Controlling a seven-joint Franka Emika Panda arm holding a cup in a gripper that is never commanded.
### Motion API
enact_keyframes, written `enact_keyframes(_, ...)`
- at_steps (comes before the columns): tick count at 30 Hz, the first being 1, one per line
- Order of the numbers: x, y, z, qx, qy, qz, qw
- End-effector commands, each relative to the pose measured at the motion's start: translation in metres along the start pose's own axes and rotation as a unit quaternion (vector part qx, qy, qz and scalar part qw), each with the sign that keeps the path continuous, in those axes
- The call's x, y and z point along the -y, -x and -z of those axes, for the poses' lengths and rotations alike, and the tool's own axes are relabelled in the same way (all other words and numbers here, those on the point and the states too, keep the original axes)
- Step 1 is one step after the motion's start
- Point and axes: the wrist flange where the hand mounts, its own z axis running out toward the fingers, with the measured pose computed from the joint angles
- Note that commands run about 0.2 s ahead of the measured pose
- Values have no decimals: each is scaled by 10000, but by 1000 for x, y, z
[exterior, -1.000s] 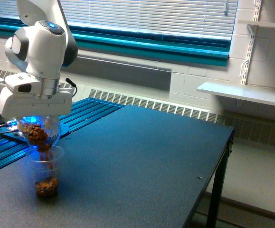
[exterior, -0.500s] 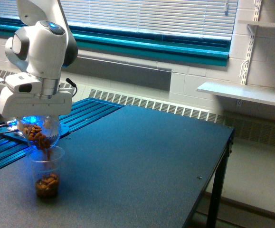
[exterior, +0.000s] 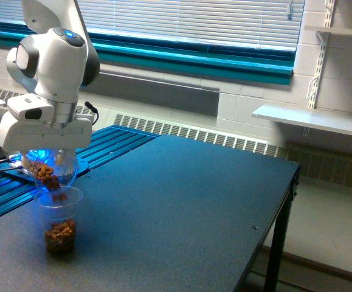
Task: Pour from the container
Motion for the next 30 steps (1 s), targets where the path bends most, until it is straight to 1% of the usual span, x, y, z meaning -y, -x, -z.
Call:
enact_keyframes(1, 1, -4, 0, -30, 70, 29, 10000)
enact_keyframes(15, 7, -8, 3, -87, 80, 79, 9999)
enact_keyframes(19, 7, -8, 2, -83, 118, 111, 9998)
enact_keyframes(23, 5, -9, 0, -95, 210, 145, 9996)
enact_keyframes(30, 8, -12, 3, -166, 243, 207, 9994)
